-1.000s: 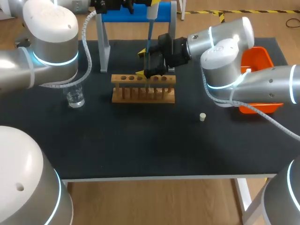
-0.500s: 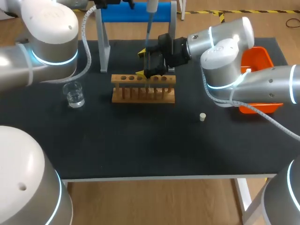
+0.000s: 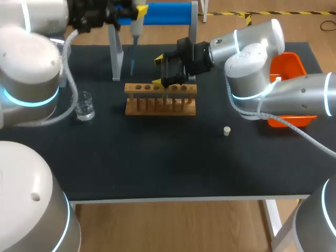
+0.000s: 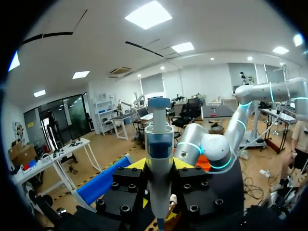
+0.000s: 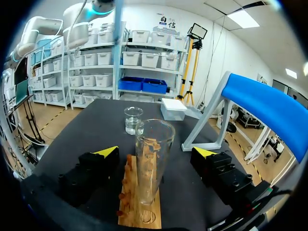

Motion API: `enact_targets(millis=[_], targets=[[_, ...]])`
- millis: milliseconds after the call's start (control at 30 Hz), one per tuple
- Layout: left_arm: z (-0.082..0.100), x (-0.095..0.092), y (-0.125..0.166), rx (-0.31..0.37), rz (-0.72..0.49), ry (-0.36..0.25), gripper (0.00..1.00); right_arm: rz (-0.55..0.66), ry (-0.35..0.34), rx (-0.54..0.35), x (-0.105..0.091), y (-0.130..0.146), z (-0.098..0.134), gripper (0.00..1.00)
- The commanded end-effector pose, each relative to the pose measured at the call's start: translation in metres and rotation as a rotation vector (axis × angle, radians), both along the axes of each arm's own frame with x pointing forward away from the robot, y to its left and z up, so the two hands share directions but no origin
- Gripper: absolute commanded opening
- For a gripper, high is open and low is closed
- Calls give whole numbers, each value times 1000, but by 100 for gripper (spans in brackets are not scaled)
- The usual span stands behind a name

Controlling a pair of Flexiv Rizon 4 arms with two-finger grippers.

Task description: Invert the test tube, pick up the pipette, mount the tip to pipette, aspirate from beaker and dispense into the tube, eject the tip, return the pipette, and cap with the stopper.

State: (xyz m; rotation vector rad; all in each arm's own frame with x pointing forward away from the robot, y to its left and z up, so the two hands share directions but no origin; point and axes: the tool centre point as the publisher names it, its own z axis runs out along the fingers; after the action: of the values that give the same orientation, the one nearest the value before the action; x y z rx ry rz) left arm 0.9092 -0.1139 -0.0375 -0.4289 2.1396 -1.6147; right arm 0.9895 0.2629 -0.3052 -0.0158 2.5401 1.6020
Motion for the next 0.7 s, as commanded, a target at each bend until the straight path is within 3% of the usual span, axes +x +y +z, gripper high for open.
enact_targets(millis=[33,100,400,700], targets=[[-22,-41,42,-55,-6,6,0,2,2,-4,1,0,1,100],[-31,-48,41,-110,-33,22,0,2,2,-4,1,0,1,100],[-61,-71,15,-121,-128,80,0,2,2,-4,1,0,1,100],[-73,-76,-29,-140,-245,93,0,2,2,-4,1,0,1,100]])
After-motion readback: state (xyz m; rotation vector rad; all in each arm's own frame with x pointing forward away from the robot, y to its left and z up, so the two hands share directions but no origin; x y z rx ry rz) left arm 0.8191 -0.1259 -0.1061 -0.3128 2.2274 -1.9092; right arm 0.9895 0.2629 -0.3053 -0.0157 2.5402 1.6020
